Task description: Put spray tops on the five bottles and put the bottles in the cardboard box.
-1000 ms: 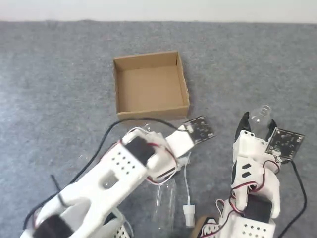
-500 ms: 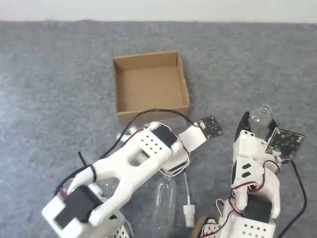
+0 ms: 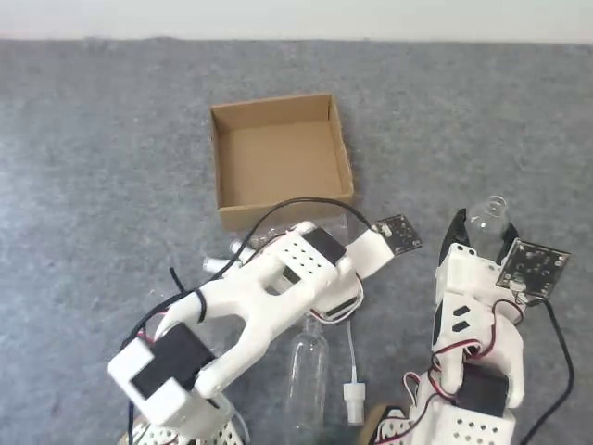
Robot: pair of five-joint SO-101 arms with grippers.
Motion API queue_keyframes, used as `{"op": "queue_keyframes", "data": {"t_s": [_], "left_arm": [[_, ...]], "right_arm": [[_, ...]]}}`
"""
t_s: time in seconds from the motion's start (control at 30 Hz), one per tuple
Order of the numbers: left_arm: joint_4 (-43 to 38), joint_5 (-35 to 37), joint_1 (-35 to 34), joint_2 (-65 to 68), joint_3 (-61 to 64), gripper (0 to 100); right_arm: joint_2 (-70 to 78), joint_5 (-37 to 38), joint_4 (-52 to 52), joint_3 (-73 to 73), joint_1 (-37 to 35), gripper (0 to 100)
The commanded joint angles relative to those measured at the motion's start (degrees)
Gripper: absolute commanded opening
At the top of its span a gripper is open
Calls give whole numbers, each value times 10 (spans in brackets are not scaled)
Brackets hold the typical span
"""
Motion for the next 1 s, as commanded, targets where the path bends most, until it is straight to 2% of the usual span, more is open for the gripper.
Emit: {"op": "queue_keyframes", "data": {"t_s": [0.0,0.33,0.53,0.83,0.97], "left_arm": [[-10,18,4,5,-24,157],[-11,19,4,15,-26,114],[-9,19,4,14,-26,50],[25,39,4,9,-43,47],[28,40,4,-47,-22,47]], "right_arm": [[-9,-7,-17,-6,7,65],[-9,-7,-15,-6,5,65],[-9,-7,-15,-6,3,65],[-9,-7,-15,-6,3,65],[-9,-7,-15,-6,3,65]]}}
